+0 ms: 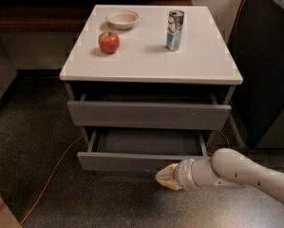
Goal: Place redbull can into middle drawer
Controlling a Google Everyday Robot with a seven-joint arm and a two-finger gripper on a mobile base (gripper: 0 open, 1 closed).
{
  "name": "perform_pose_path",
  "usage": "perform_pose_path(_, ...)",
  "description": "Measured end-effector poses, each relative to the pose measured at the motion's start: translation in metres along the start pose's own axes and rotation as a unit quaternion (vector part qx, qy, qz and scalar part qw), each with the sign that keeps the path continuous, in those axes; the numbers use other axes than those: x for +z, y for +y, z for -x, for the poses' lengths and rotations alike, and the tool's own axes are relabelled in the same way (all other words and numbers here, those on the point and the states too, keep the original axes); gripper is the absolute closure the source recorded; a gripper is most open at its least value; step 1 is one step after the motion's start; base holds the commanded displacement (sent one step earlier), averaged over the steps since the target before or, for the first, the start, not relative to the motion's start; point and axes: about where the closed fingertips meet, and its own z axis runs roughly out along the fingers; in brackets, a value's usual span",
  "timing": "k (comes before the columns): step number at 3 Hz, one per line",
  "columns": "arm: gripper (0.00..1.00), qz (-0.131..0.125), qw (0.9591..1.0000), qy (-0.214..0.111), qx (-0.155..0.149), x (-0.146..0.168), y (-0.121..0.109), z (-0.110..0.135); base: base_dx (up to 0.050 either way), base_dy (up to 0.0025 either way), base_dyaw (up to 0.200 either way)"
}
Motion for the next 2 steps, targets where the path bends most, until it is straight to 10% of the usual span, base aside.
perform_pose_path(2, 0.13, -0.013, 0.9997, 0.02, -0.002, 0.0, -0.012, 0.001, 0.0, 0.0, 0.0)
